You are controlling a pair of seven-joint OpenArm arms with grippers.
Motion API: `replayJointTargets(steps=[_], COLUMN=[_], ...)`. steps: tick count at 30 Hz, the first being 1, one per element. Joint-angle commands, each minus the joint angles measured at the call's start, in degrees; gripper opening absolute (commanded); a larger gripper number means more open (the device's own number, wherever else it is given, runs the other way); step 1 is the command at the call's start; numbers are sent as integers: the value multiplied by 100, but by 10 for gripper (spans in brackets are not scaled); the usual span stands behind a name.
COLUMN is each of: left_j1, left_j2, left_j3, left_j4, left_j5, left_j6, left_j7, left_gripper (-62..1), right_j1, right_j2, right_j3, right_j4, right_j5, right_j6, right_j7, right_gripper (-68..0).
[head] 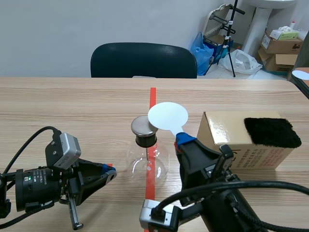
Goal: Do the electroscope experiment
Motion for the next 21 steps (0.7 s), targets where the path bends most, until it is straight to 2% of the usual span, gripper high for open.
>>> replayJointTargets(steps=[1,8,21], left_j1=[-20,-20,-20], left_j2=[44,44,44], left_j3=[-7,-7,-7], left_j4=[107,107,107], left_j5=[-79,-79,-79], left_j6=[-9,-9,-9], left_j7=[-81,-81,-81], left_gripper=[-592,-592,-592], right_j1=[52,52,52], right_j2=[26,26,26], right_j3=[11,11,11], right_j4=[81,81,81], right_j5=[-4,-4,-4], right_j6=[-68,-68,-68], right_j7=[114,704,776], right_gripper=[-665,-665,-665])
